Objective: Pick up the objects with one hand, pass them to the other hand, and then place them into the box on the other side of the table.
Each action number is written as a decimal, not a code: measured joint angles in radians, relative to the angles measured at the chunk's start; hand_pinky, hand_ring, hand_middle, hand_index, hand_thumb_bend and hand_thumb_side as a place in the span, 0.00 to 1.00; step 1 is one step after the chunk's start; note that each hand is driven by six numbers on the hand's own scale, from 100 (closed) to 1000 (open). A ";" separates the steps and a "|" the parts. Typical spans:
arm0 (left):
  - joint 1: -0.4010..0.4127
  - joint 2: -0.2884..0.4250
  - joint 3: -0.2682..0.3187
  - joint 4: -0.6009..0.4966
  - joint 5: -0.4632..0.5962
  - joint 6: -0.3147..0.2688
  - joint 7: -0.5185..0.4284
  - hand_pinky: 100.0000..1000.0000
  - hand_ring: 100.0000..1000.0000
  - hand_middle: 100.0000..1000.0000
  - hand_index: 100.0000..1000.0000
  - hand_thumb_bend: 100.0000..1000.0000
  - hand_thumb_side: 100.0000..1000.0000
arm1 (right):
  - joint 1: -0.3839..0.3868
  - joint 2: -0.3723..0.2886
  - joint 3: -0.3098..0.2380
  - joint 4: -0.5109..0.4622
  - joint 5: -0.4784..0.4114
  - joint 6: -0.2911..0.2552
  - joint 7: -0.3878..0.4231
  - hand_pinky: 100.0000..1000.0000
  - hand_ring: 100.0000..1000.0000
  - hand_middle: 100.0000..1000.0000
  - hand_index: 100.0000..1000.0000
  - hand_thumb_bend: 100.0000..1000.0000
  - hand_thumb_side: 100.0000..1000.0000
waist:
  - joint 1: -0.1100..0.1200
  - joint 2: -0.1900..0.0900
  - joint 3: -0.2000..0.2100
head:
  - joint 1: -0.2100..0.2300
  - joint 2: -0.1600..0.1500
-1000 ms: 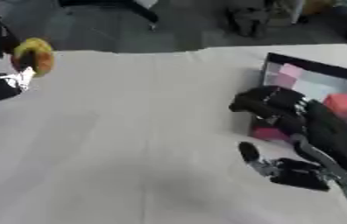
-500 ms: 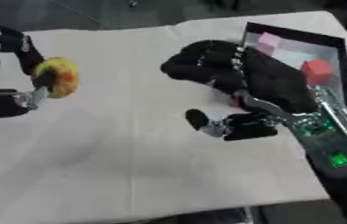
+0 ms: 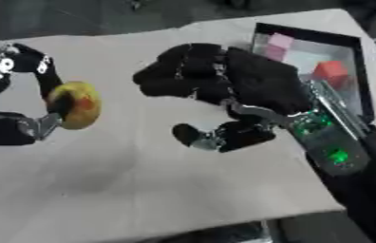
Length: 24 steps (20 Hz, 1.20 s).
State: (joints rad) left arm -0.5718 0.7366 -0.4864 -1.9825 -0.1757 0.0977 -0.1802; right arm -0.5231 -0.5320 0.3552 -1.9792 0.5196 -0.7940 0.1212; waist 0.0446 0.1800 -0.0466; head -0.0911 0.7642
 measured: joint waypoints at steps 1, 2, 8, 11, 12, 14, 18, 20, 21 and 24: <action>-0.010 -0.009 -0.009 0.000 0.007 -0.004 -0.007 0.63 0.33 0.32 0.46 0.00 0.27 | -0.012 0.000 0.008 0.000 -0.005 -0.004 0.005 0.83 0.82 0.86 1.00 0.04 0.00 | 0.001 0.000 0.000 | -0.003 0.000; -0.020 -0.021 -0.023 0.000 0.016 -0.006 -0.017 0.63 0.32 0.32 0.46 0.00 0.28 | -0.024 0.001 0.016 0.000 -0.010 -0.007 0.010 0.82 0.82 0.86 1.00 0.05 0.00 | 0.002 0.000 0.001 | -0.007 0.000; -0.065 -0.063 -0.070 0.000 0.097 0.004 -0.089 0.63 0.32 0.32 0.45 0.00 0.30 | -0.055 0.017 0.047 0.000 -0.038 -0.013 0.036 0.82 0.81 0.86 1.00 0.07 0.00 | 0.004 0.000 0.010 | -0.031 0.000; -0.075 -0.069 -0.075 0.000 0.127 0.010 -0.113 0.63 0.32 0.32 0.45 0.00 0.31 | -0.061 0.022 0.053 0.000 -0.045 -0.015 0.046 0.82 0.81 0.86 0.99 0.06 0.00 | 0.004 0.000 0.012 | -0.040 0.000; -0.081 -0.072 -0.079 0.000 0.134 0.013 -0.121 0.63 0.32 0.32 0.45 0.00 0.31 | -0.065 0.025 0.055 0.000 -0.047 -0.015 0.049 0.81 0.81 0.86 0.99 0.06 0.00 | 0.004 0.000 0.012 | -0.045 0.000; -0.092 -0.080 -0.088 0.000 0.146 0.018 -0.136 0.63 0.32 0.32 0.45 0.00 0.32 | -0.069 0.029 0.060 0.000 -0.050 -0.015 0.056 0.81 0.81 0.86 0.99 0.06 0.00 | 0.004 0.000 0.013 | -0.051 0.000; -0.108 -0.088 -0.101 0.000 0.159 0.026 -0.158 0.63 0.32 0.31 0.45 0.00 0.32 | -0.076 0.037 0.068 0.000 -0.057 -0.015 0.066 0.81 0.80 0.84 0.99 0.04 0.00 | 0.004 0.000 0.014 | -0.060 0.000; -0.112 -0.095 -0.105 0.000 0.161 0.029 -0.165 0.63 0.32 0.31 0.45 0.00 0.32 | -0.076 0.043 0.073 0.000 -0.060 -0.016 0.072 0.81 0.80 0.83 0.99 0.04 0.00 | 0.004 0.000 0.014 | -0.063 0.000; -0.114 -0.095 -0.106 0.000 0.163 0.030 -0.167 0.63 0.32 0.31 0.45 0.00 0.32 | -0.076 0.045 0.075 0.000 -0.063 -0.017 0.074 0.81 0.80 0.83 0.99 0.04 0.00 | 0.004 0.000 0.014 | -0.065 0.000; -0.115 -0.101 -0.106 0.000 0.168 0.033 -0.169 0.63 0.32 0.31 0.45 0.00 0.32 | -0.082 0.048 0.081 0.000 -0.069 -0.020 0.081 0.80 0.79 0.82 0.98 0.05 0.00 | 0.004 0.000 0.015 | -0.070 0.000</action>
State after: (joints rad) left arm -0.6867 0.6356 -0.5924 -1.9826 -0.0075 0.1312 -0.3493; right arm -0.6049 -0.4841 0.4365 -1.9794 0.4509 -0.8142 0.2026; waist 0.0481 0.1801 -0.0320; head -0.1611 0.7646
